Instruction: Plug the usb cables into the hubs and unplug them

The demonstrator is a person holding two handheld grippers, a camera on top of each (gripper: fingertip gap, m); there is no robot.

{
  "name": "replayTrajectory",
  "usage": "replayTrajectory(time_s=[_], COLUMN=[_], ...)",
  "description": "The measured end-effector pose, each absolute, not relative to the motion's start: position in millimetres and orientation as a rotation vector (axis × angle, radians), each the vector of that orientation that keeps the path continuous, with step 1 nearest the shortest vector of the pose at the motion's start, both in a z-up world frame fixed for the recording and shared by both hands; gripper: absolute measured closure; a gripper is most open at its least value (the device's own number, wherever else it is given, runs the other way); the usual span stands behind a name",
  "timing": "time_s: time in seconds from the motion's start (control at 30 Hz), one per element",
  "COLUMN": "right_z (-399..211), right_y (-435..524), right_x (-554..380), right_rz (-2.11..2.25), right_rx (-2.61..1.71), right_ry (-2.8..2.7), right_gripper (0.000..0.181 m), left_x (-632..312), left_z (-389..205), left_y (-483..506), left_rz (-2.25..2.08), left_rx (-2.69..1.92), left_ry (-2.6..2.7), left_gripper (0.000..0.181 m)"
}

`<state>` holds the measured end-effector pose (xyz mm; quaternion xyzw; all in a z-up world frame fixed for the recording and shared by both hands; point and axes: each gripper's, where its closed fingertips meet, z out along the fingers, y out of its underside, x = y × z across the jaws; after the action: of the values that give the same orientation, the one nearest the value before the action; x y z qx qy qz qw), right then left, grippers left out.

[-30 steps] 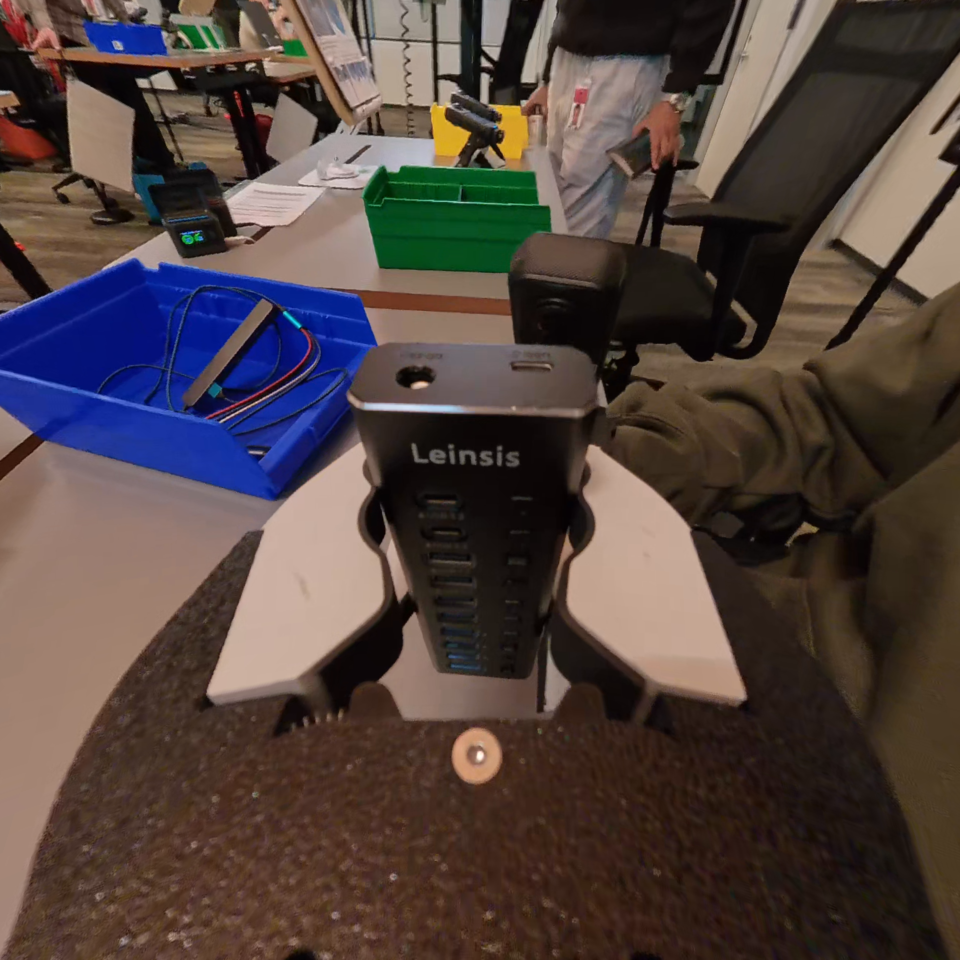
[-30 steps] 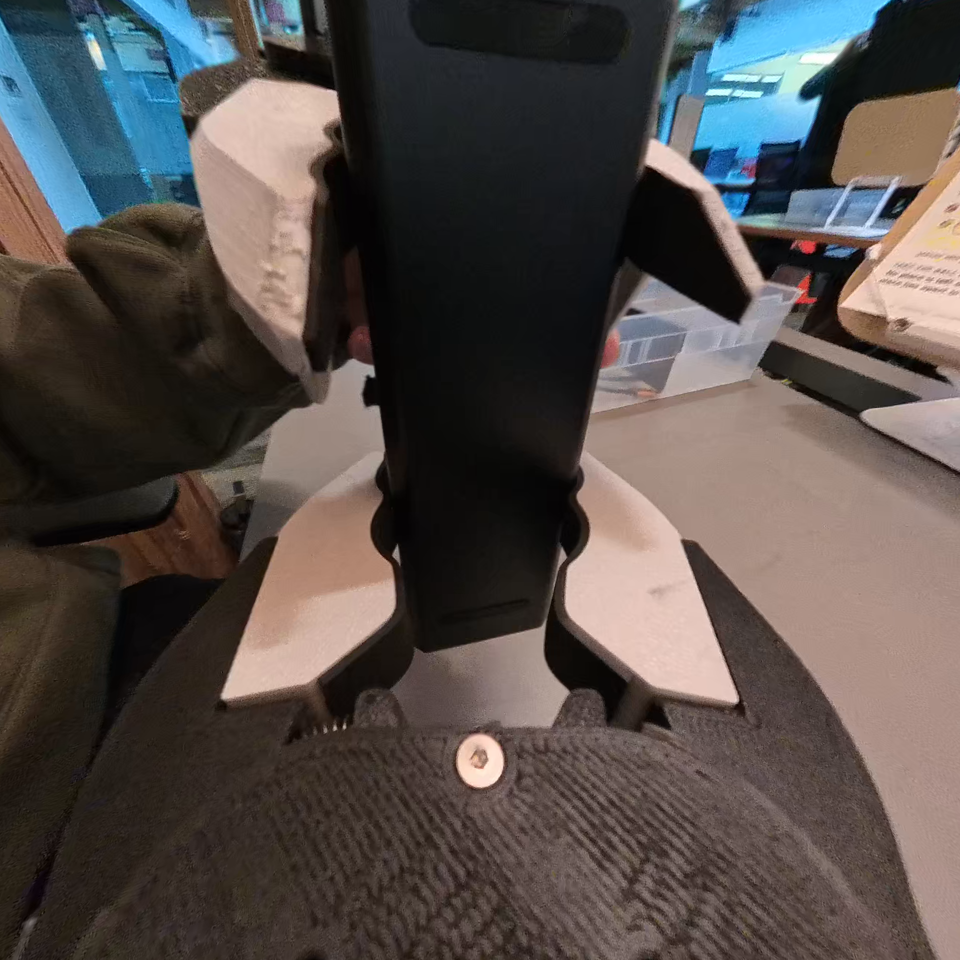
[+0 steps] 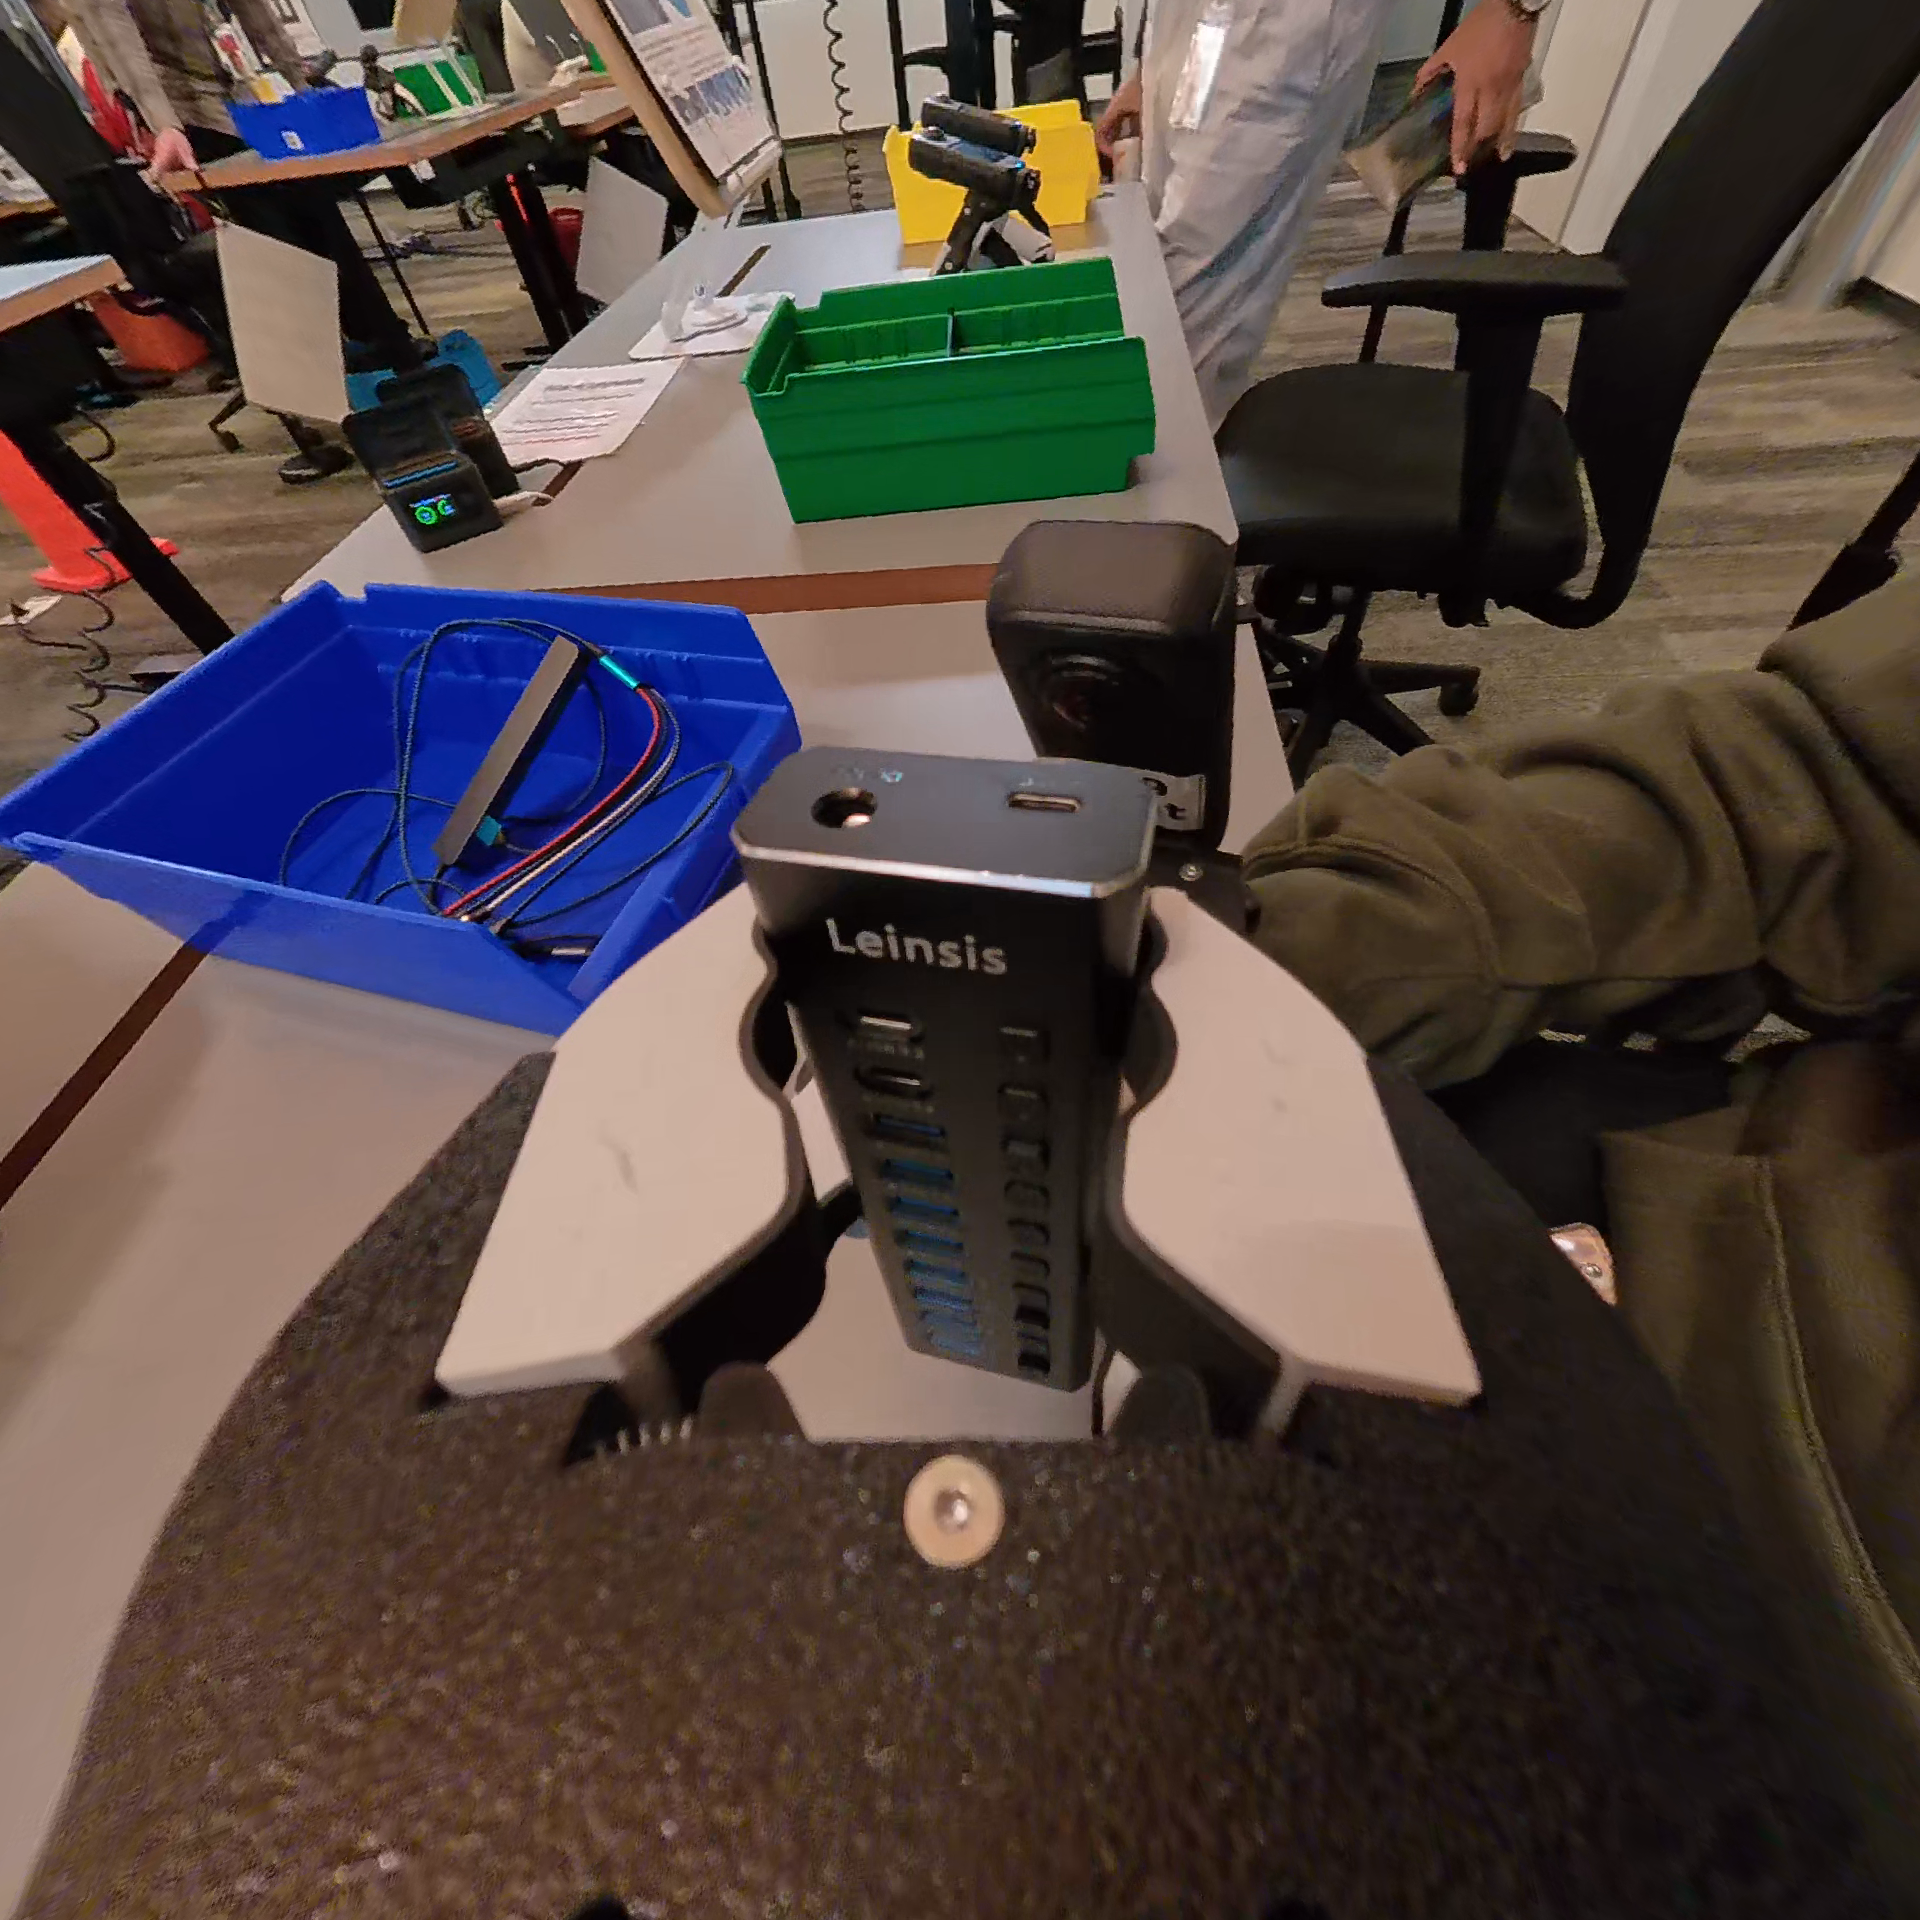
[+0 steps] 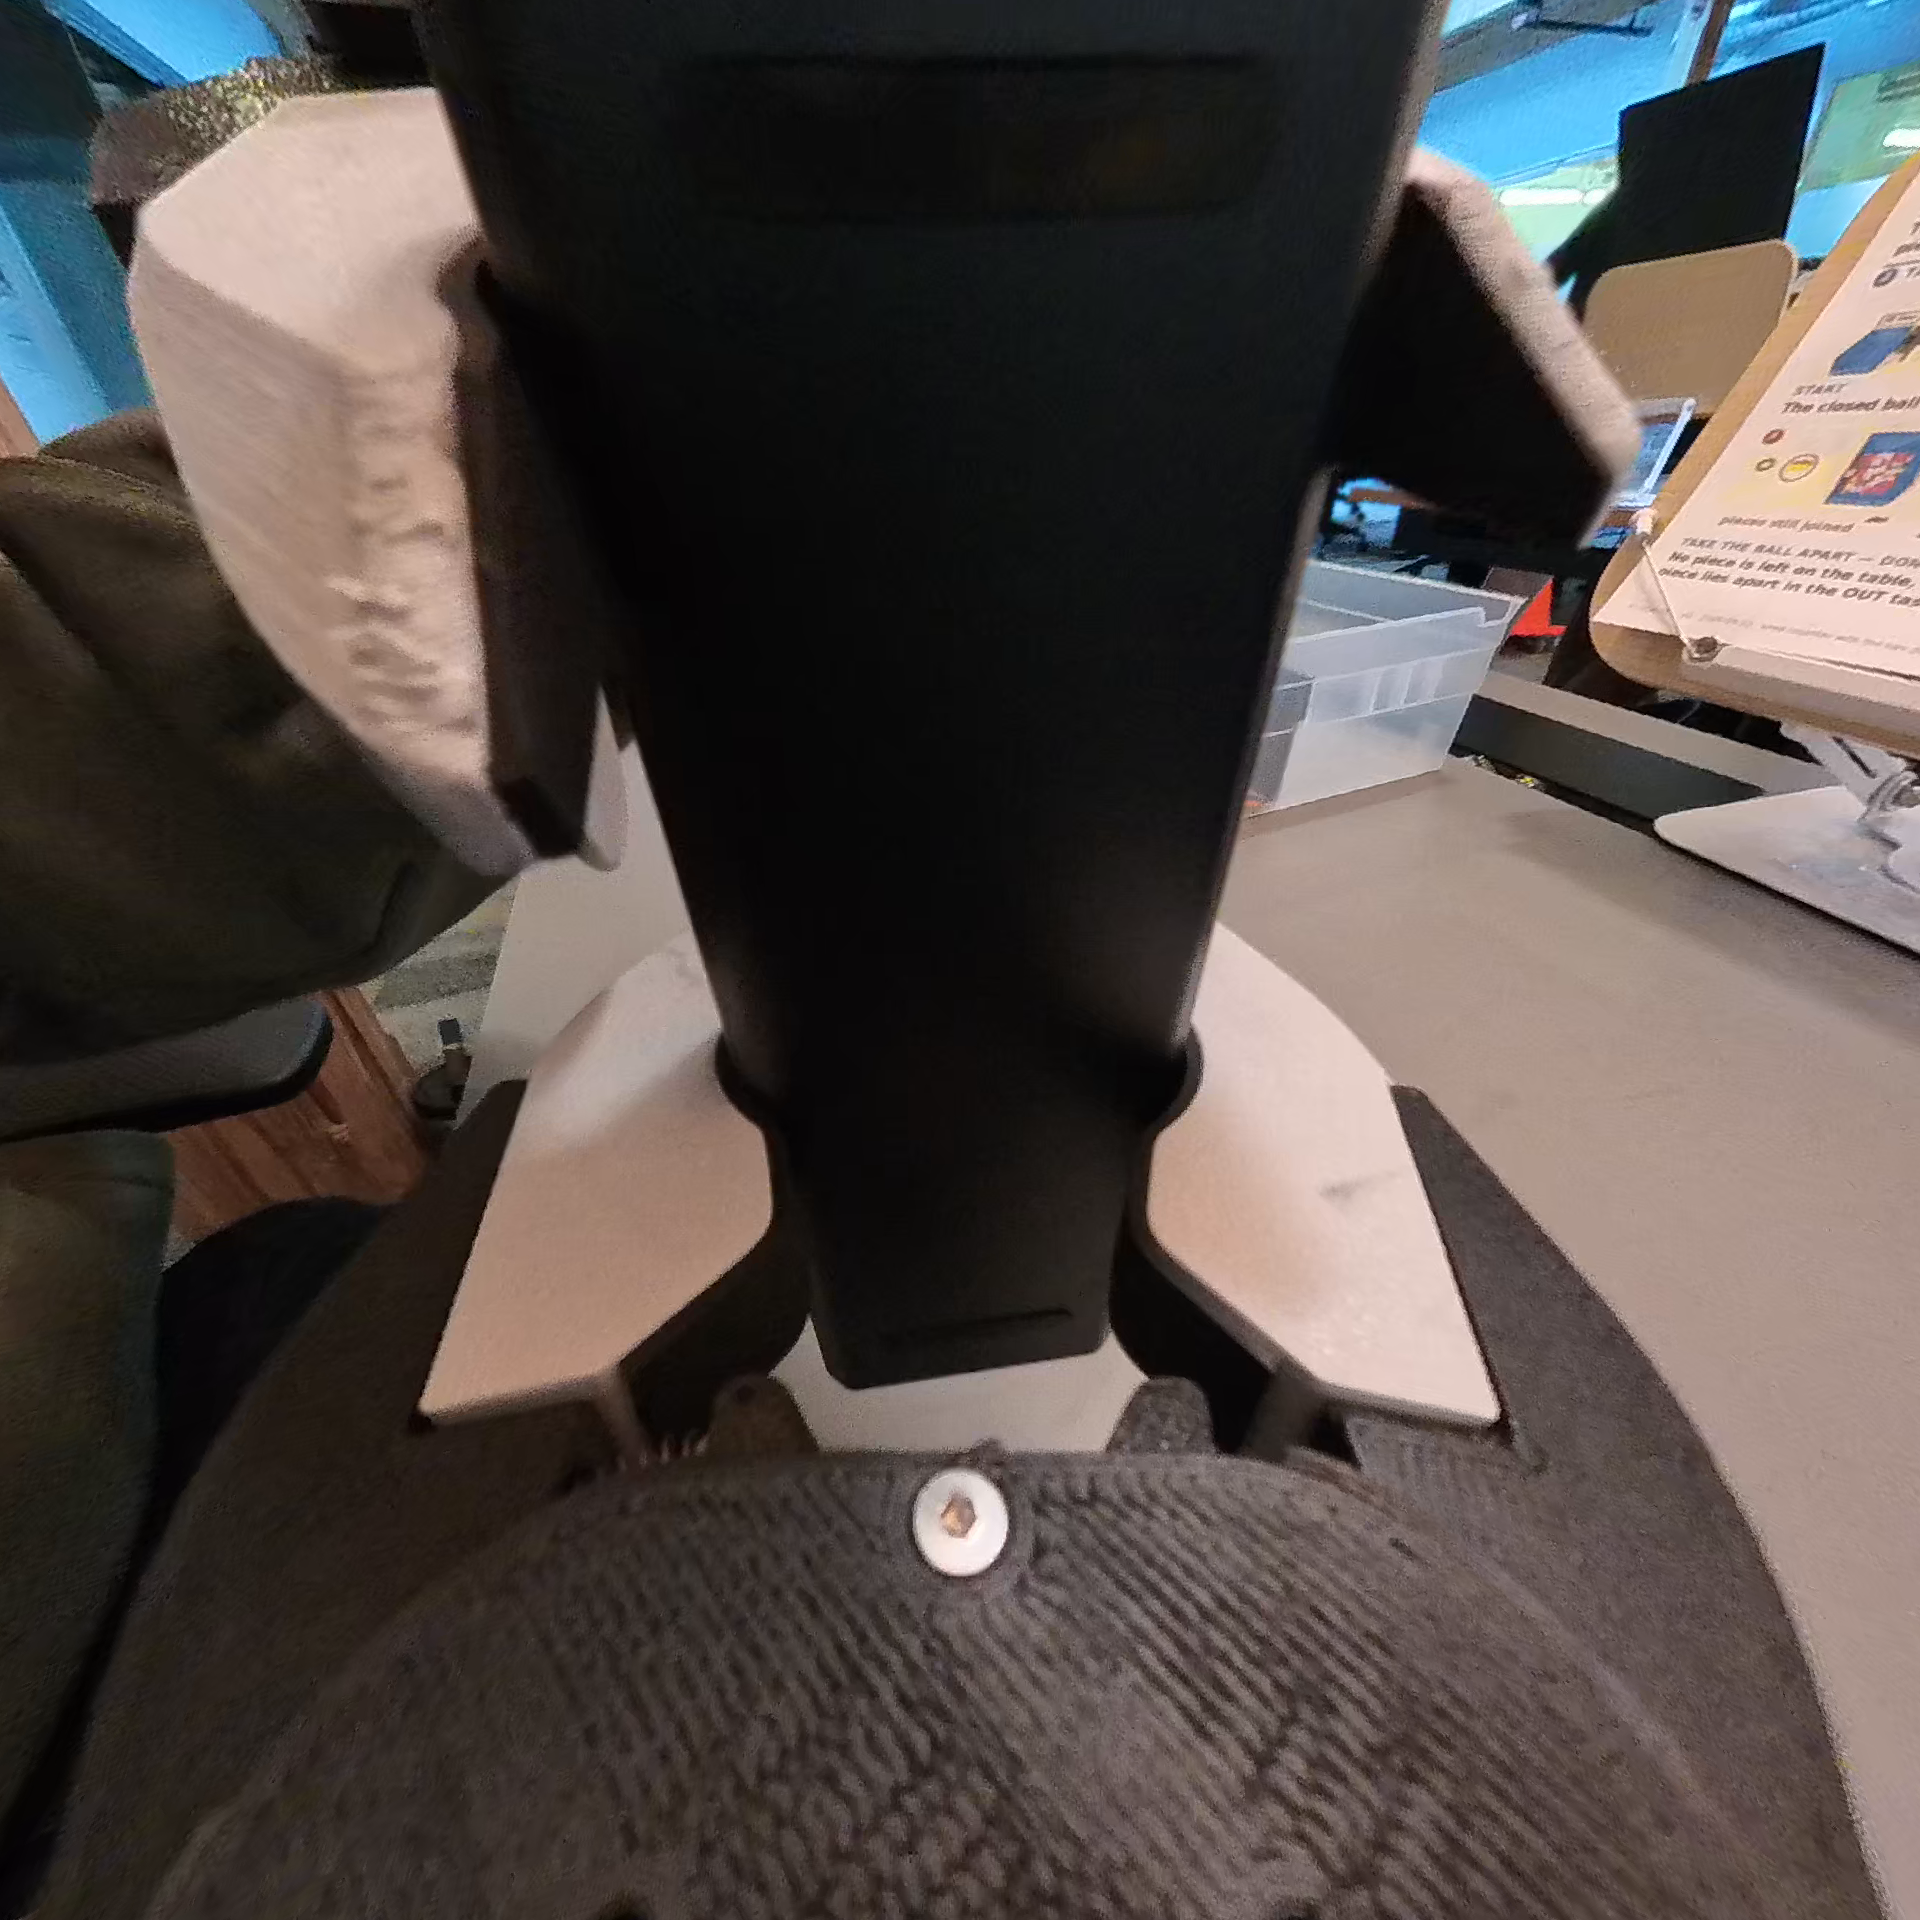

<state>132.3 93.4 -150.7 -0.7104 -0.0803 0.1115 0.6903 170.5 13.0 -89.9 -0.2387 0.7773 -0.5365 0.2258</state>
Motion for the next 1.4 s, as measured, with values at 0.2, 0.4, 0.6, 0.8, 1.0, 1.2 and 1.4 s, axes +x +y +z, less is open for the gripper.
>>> replayTrajectory(time_s=[0.2, 0.4, 0.6, 0.8, 1.0, 1.2, 1.4], right_z=[-149.1, -149.2, -145.4, -149.2, -152.9, -151.4, -155.3], right_y=[90.6, 87.6, 84.2, 86.4, 89.6, 90.5, 90.4], right_x=[133.0, 139.4, 148.0, 139.4, 128.1, 125.0, 123.8], right_rz=[0.298, 0.271, 0.297, 0.287, 0.322, 0.286, 0.301], right_rx=[-1.554, -1.555, -1.521, -1.529, -1.538, -1.532, -1.516], right_ry=[-0.150, -0.158, -0.094, -0.135, -0.169, -0.195, -0.201], right_gripper=[0.104, 0.108, 0.106, 0.118, 0.118, 0.119, 0.119], left_x=[169.6, 173.3, 175.9, 171.0, 163.8, 158.4, 159.6], left_z=[-91.6, -92.3, -87.6, -81.1, -84.5, -84.1, -86.9], left_y=[13.4, 16.0, 17.4, 26.1, 26.7, 25.2, 23.2], left_rz=[-1.516, -1.438, -1.350, -1.317, -1.367, -1.379, -1.412], left_rx=[-0.657, -0.709, -0.708, -0.734, -0.720, -0.676, -0.683], left_ry=[2.155, 2.162, 2.180, 2.192, 2.199, 2.220, 2.197], left_gripper=[0.120, 0.120, 0.120, 0.120, 0.120, 0.120, 0.120])
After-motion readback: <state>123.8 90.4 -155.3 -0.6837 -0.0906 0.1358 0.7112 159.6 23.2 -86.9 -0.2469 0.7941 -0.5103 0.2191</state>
